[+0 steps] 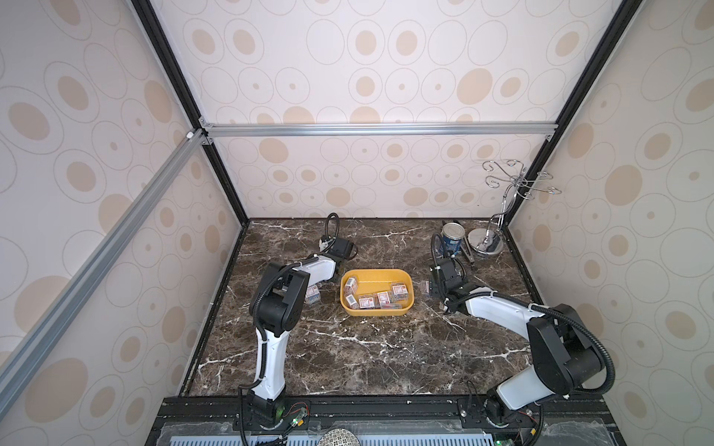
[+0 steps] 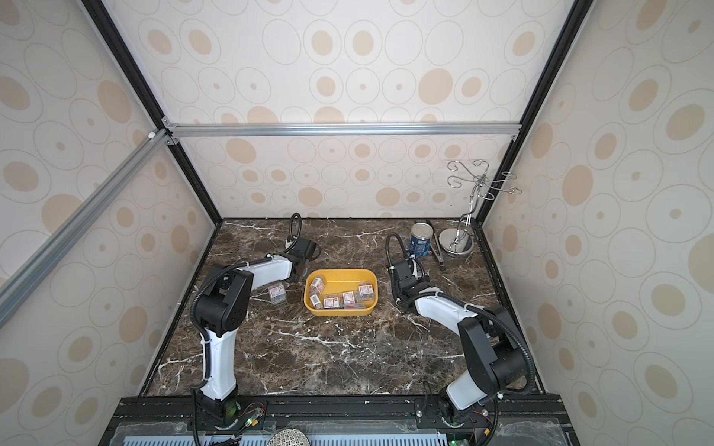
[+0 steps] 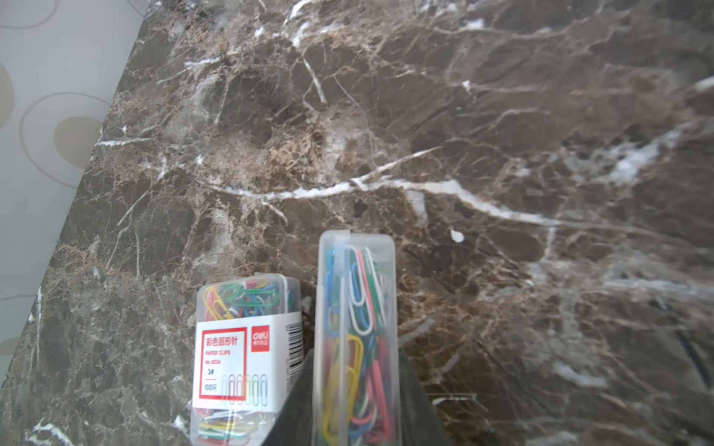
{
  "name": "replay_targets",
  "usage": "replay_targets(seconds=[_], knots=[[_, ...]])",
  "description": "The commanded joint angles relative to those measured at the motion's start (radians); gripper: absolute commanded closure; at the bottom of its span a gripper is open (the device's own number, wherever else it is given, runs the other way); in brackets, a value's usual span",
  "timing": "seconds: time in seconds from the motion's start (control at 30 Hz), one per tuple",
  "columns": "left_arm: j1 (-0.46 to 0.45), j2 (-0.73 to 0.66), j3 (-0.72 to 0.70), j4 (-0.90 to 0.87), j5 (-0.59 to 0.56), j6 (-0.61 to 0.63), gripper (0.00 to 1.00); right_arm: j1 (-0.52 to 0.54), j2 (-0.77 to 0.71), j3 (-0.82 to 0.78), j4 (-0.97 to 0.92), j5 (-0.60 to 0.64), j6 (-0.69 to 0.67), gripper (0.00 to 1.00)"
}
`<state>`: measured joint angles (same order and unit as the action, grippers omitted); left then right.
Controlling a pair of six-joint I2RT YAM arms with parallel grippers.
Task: Take the paper clips out of the storage box
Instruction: Place the boxed paper clips at the center of the board.
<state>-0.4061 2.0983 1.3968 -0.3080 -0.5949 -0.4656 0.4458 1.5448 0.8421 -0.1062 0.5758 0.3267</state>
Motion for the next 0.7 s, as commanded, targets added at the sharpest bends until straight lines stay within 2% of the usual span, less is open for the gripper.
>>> replay_targets(seconds=[0.0,0.23,0.37,0.53,0.67], knots=[[-0.009,0.024,0.04,-0.032,-0.012,0.024,0.7,0.013,0.015,0.023,-0.019,0.025,-0.008,0.21],[-0.013,0.017,0.04,-0.019,0.057,0.029,0.56,0.013,0.027,0.035,-0.025,0.022,-0.012,0.21],[-0.014,-0.011,0.039,-0.011,0.101,0.031,0.55,0.013,0.02,0.028,-0.019,0.02,-0.014,0.21],[-0.019,-0.08,0.01,0.039,0.208,0.04,0.55,0.014,0.022,0.03,-0.019,0.021,-0.014,0.21],[-0.019,-0.106,0.004,0.046,0.2,0.037,0.54,0.013,0.026,0.034,-0.024,0.024,-0.014,0.21]])
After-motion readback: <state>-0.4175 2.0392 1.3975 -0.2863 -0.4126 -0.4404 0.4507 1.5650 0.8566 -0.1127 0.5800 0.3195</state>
